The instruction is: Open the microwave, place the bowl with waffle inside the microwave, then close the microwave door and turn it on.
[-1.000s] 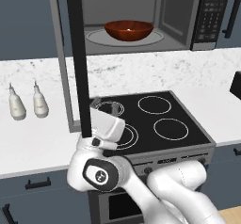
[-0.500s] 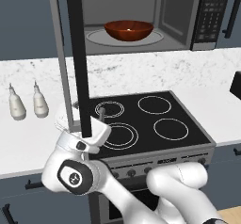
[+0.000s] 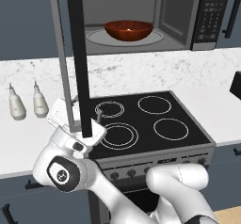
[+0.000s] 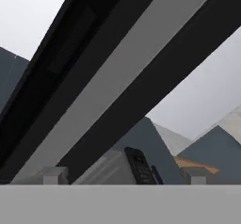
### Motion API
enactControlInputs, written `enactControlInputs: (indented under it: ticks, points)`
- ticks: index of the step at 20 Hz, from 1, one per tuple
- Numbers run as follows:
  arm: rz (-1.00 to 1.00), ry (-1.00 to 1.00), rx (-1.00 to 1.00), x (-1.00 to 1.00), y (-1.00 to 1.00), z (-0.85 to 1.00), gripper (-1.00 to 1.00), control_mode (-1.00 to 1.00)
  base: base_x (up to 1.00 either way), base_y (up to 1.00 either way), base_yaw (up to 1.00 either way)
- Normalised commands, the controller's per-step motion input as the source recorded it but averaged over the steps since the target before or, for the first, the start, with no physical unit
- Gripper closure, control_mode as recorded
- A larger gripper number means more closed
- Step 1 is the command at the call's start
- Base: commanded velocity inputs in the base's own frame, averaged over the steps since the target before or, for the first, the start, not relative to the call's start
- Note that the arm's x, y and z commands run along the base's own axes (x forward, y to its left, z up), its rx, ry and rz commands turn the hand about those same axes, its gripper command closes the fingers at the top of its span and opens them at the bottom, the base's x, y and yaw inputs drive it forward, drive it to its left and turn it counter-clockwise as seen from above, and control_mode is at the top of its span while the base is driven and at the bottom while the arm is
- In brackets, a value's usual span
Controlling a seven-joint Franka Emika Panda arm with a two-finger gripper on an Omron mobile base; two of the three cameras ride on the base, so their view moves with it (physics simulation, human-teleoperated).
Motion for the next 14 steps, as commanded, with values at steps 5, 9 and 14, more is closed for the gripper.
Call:
enactControlInputs:
  ticks: [5, 9, 14]
  points:
    - [0.08, -0.21, 0.11, 0.01, 0.03, 0.16, -1.0, -1.0, 0.0, 0.0, 0.0]
    - [0.11, -0.08, 0.01, 0.02, 0.35, -0.25, -1.0, -1.0, 0.0, 0.0, 0.0]
    - [0.12, -0.04, 0.03, 0.13, 0.61, -0.23, -1.0, -1.0, 0.0, 0.0, 0.0]
